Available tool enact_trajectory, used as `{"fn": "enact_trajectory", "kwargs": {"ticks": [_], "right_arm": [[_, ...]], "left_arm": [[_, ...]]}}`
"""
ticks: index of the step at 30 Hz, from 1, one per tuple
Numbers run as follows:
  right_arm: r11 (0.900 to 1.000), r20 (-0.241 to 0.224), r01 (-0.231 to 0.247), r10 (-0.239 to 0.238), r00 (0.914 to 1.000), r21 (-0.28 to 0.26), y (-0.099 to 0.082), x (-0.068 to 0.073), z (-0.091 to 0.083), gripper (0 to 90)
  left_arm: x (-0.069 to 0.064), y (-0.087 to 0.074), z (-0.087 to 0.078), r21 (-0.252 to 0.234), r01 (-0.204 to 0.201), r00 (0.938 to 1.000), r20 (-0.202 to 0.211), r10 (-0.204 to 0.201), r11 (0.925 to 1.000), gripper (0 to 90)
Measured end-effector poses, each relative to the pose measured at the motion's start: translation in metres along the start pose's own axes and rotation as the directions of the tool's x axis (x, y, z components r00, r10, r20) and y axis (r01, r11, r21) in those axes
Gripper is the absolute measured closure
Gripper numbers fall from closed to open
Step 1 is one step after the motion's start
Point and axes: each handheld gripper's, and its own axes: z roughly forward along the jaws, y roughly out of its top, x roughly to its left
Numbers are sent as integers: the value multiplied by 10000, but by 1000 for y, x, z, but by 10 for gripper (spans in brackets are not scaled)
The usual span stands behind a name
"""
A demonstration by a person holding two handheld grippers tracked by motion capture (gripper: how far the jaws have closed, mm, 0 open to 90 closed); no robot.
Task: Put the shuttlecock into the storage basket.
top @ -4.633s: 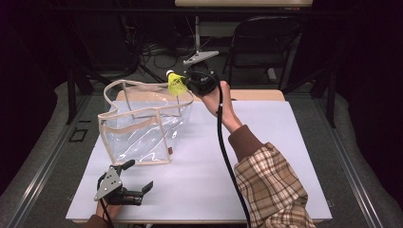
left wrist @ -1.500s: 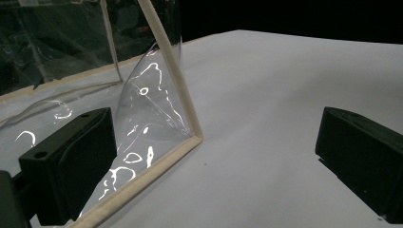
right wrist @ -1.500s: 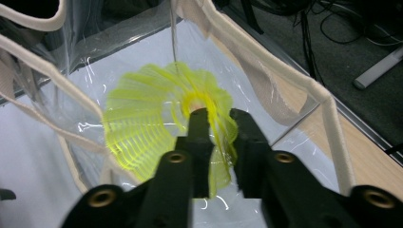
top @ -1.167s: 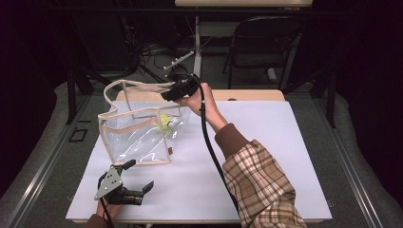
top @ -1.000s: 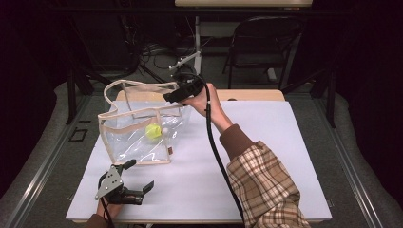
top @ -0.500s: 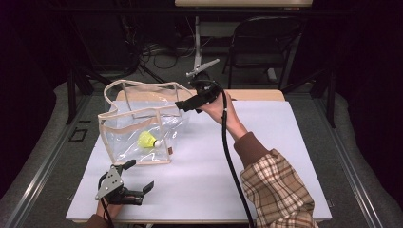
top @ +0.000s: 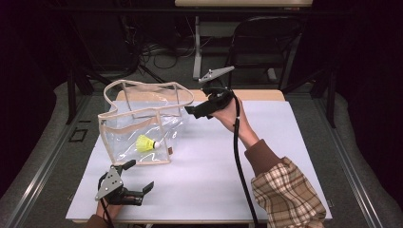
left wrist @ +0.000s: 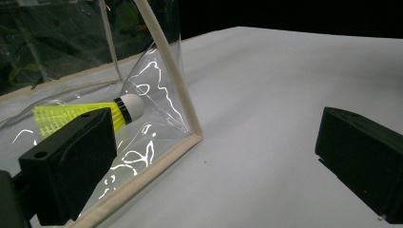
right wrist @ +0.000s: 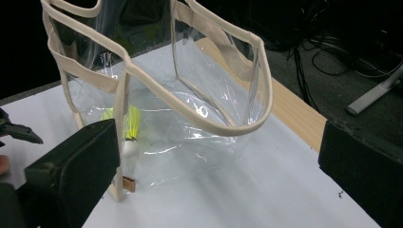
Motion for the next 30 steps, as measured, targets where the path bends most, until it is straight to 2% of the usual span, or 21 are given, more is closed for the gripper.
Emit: {"fn": "enact_trajectory", "kwargs": {"ticks": [14, 30], "right_arm": [[9994, 323, 142, -131, 9994, -312, -26, 3, -28, 0], [9969, 767, 169, -110, 9970, -768, -69, 10, -64, 0]], "left_arm": [[0, 0, 0, -13, -12, 10000, -10, 12, 10000, 0], [-1, 0, 1, 22, -38, 10000, 7, 38, 10000, 0]]}}
